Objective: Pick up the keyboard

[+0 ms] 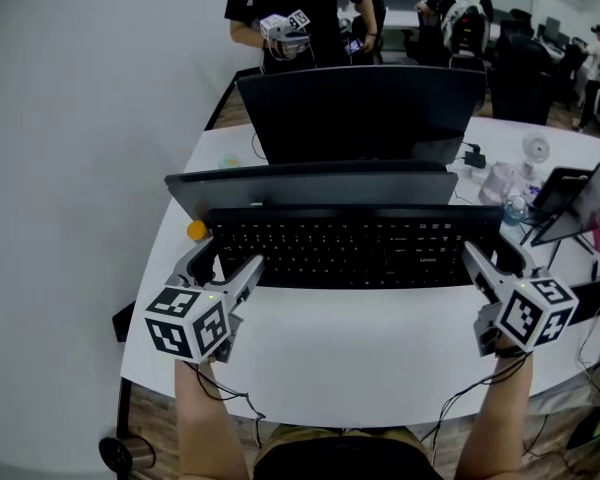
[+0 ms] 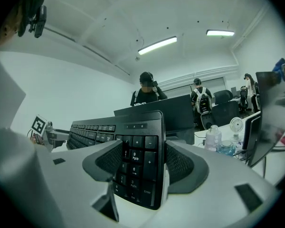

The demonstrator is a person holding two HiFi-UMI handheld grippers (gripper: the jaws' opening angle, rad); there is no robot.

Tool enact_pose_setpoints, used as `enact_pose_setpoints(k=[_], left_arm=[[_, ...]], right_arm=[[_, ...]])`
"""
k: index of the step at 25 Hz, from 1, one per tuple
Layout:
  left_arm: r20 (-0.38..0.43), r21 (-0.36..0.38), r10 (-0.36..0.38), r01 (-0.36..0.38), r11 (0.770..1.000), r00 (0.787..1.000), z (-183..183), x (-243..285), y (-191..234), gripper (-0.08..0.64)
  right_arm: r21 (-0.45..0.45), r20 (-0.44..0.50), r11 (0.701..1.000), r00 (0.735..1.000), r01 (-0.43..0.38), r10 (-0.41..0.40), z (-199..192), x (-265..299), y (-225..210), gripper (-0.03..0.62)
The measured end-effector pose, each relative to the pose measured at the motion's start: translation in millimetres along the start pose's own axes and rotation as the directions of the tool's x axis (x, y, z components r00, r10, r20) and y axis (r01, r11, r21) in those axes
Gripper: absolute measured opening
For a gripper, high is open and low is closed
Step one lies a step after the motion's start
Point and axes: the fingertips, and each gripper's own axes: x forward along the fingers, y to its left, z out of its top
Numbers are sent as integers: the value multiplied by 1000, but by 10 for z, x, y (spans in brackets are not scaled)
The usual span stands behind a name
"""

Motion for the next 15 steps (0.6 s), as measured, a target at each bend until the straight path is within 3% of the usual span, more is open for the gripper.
enact_pose_setpoints(k=[9, 15], left_arm=[[119, 48, 23, -29, 998, 993, 43, -69, -22, 337], [154, 45, 42, -49, 998, 987, -5, -128, -27, 337]], right_arm=[[-59, 120, 998, 993, -10, 17, 48, -44, 20, 279], [-98, 152, 995, 988, -20, 35, 67, -59, 54, 279]])
